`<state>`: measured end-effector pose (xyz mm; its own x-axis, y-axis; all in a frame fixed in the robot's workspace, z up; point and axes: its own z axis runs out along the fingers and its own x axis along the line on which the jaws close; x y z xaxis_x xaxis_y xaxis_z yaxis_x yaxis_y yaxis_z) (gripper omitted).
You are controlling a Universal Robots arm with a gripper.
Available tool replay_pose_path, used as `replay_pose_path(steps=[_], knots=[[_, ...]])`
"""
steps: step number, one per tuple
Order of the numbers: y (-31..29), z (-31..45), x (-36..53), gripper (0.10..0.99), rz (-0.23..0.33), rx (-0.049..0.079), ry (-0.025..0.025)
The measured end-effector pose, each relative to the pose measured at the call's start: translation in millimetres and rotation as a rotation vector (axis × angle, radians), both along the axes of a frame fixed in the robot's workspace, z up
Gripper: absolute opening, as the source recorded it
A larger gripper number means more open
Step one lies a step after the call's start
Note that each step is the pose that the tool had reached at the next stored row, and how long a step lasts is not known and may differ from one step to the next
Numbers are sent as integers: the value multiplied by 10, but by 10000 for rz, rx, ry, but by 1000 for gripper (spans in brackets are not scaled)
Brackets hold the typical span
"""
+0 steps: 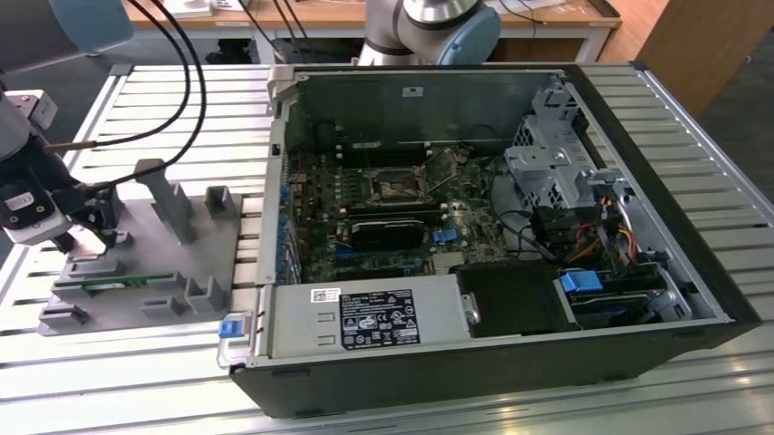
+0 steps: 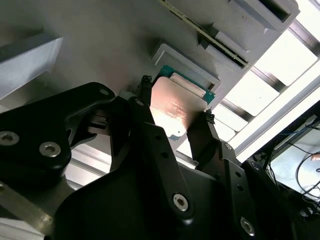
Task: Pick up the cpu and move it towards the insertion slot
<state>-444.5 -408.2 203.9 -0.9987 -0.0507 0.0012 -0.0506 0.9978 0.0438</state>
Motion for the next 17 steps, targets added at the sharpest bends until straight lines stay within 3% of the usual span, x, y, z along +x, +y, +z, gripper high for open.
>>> replay_pose_path(steps=[17], knots=[[0, 134, -1, 537, 0, -1, 2]])
